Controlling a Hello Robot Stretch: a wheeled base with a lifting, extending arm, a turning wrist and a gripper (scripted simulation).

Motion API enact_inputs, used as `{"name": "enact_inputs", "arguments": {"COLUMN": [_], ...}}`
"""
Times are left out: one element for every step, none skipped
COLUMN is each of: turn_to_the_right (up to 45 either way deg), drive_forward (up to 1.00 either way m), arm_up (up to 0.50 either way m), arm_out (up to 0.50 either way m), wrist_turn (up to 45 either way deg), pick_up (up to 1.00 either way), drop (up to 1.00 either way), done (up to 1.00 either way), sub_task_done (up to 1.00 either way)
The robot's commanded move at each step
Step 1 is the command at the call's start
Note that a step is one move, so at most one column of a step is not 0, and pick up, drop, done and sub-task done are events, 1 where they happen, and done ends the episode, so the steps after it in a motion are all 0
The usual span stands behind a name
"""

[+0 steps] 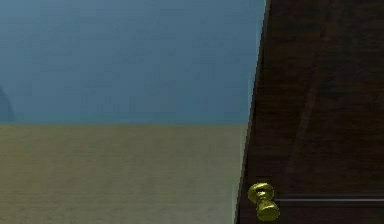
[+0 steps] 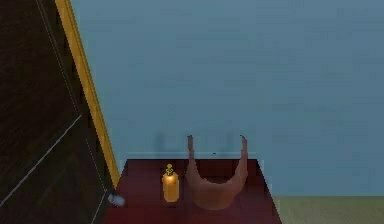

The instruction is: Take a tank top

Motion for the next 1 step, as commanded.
{"name": "enact_inputs", "arguments": {"turn_to_the_right": [0.0], "drive_forward": [0.00], "arm_up": [0.00], "arm_out": [0.32], "wrist_turn": [0.0], "pick_up": [0.00], "drop": [0.00], "done": [0.00], "sub_task_done": [0.00]}}
